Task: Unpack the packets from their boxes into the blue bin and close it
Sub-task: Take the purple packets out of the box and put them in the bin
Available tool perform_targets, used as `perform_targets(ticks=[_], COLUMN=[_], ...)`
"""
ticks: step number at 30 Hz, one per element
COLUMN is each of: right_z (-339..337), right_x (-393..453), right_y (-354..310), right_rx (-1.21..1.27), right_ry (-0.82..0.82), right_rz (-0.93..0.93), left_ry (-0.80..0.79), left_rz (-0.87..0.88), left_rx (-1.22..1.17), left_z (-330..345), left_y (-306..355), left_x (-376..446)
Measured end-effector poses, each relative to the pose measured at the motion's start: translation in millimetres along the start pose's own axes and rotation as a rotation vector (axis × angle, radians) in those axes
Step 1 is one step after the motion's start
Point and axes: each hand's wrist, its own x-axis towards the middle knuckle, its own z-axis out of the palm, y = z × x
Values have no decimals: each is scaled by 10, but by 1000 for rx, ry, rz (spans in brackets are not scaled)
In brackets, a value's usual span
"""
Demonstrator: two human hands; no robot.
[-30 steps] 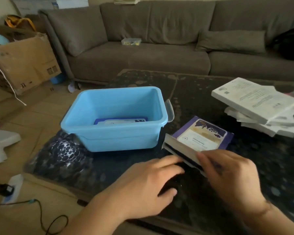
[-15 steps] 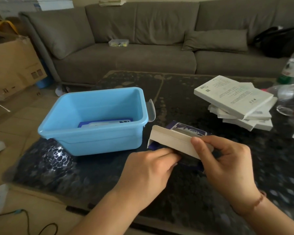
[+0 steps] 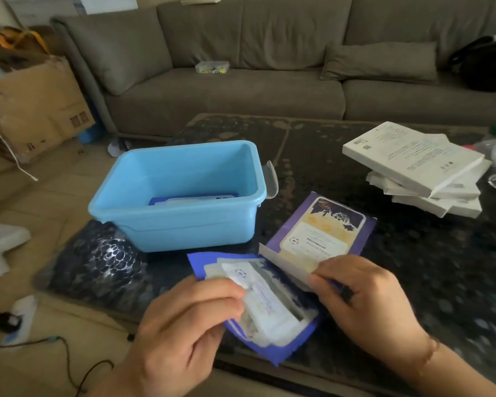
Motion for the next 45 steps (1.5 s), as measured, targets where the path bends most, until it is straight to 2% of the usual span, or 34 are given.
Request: perform_targets(ticks=[3,5,8,9,11,13,14,16,20,23,27,30,33,36,39,42,45], right_z=[40,60,65,83,111,135,143,137,14,-35,-125,-265,-411,-443,-269,1,249], right_x=[-3,-5,34,68,140,201,221,264,403,422,446,590,937,1457,1941,2187,2294], right_y=[-77,-192,-478,-556,-656,-692,-699,-658,-595,-515,-522,-542,-620,-722,-833,-958,-1045], right_rx=[-89,17,363,514,888,1221,1311,1396,1282,1340,1338,1267,1151,1026,843,700,610], right_ry=[-57,-3,52,0,-211,-338,-339,-239,-65,45,59,15,-53,-86,-195,-327,-425], right_rz=[-44,-25,206,320,518,624,665,711,659,678,732,720,672,677,663,682,711], left_ry=[119,169,236,277,325,335,341,346,374,358,303,353,515,635,694,798,817], left_rz=[-139,-226,-280,-290,-356,-414,-424,-437,-672,-888,-897,-882,-914,-878,-915,-975,-999], left_rx=[-110,-190,-400,-474,-606,-674,-655,-570,-560,-492,-577,-637,-666,-403,-201,-222,-260], left_z=[-138,-191,-247,-264,-320,-372,-394,-396,-359,-333,-356,-412,-514,-672,-820,-878,-897], left_y=[97,169,206,199,184,178,180,140,-13,-68,-91,-131,-268,-472,-666,-769,-834], left_x=[29,78,185,213,275,327,346,358,340,336,399,521,693,820,863,900,947])
